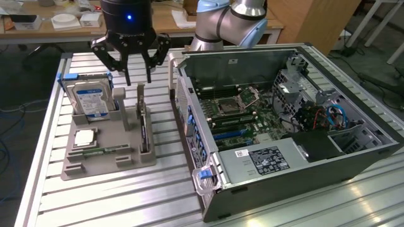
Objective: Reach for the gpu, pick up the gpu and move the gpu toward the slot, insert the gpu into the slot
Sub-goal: 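Pick up the gpu and move the gpu toward the slot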
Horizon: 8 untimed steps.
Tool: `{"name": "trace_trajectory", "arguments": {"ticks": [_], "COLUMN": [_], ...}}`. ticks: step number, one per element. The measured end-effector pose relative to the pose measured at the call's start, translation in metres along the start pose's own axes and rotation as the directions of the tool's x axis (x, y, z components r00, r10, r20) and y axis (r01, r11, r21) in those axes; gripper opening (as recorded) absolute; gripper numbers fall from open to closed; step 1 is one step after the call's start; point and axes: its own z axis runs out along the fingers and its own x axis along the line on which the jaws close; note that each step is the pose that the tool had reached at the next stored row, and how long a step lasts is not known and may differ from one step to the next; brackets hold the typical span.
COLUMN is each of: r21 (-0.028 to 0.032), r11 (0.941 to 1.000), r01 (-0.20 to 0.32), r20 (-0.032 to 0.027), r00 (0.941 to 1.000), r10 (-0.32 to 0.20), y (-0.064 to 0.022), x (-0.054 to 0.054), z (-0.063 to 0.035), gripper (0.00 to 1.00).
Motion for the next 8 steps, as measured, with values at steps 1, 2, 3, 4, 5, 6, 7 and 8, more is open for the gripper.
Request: {"name": "trace_trajectory", "arguments": {"ticks": [1, 2, 3, 4, 5, 6, 7, 8], "r21": [-0.0003, -0.0002, -0.0002, -0.0002, -0.0002, -0.0002, -0.0002, -0.0002], "r11": [1.0000, 1.0000, 1.0000, 1.0000, 1.0000, 1.0000, 1.0000, 1.0000], "r01": [0.002, 0.003, 0.003, 0.003, 0.003, 0.003, 0.003, 0.003], "r20": [-0.0038, -0.0047, -0.0047, -0.0046, -0.0046, -0.0047, -0.0047, -0.0048], "r00": [1.0000, 1.0000, 1.0000, 1.0000, 1.0000, 1.0000, 1.0000, 1.0000], "r10": [-0.002, -0.003, -0.003, -0.003, -0.003, -0.003, -0.003, -0.003], "y": [-0.0012, -0.0022, -0.0029, -0.0032, -0.0033, -0.0035, -0.0038, -0.0040], "x": [0.000, 0.000, 0.000, 0.000, 0.000, 0.000, 0.001, 0.001], "z": [0.0014, 0.0025, 0.0040, 0.0058, 0.0076, 0.0094, 0.0111, 0.0131], "gripper": [0.47, 0.47, 0.47, 0.47, 0.47, 0.47, 0.47, 0.47]}}
